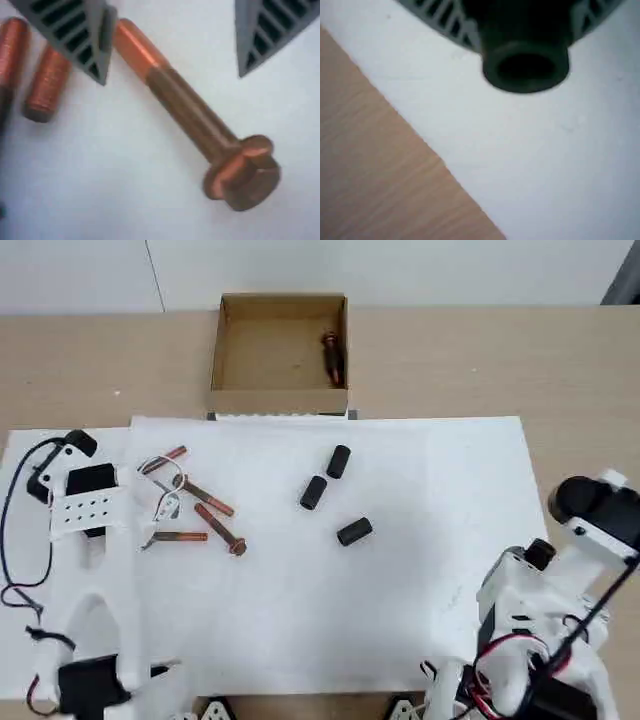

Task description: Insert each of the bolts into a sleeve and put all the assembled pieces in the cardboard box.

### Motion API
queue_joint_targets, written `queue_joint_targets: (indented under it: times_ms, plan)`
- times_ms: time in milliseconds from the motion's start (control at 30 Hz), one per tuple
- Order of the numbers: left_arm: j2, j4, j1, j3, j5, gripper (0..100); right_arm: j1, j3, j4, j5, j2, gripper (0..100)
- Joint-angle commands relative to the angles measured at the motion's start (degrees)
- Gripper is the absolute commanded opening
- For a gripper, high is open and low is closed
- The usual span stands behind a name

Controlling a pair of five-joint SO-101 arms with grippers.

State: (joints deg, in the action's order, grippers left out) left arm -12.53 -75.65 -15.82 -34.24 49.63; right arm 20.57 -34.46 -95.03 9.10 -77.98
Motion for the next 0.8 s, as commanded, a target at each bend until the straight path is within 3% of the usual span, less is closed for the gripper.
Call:
queue_joint_targets:
  times_ms: [0, 333, 633, 767]
  plan:
    - [3.6, 1.0, -0.2, 1.0, 0.3, 16, 0.0, 0.2, 1.2, 0.9, -0.2, 0.3]
    - [12.7, 1.0, -0.3, 10.9, 0.4, 16, 0.0, 0.2, 1.2, 0.9, -0.2, 0.3]
    - [19.3, 1.0, -0.8, 11.9, 0.4, 16, 0.0, 0.1, 1.2, 0.8, 0.0, 0.3]
    - [21.4, 4.0, -4.5, 11.7, 0.2, 4, 0.0, 0.1, 1.2, 0.8, 0.1, 0.3]
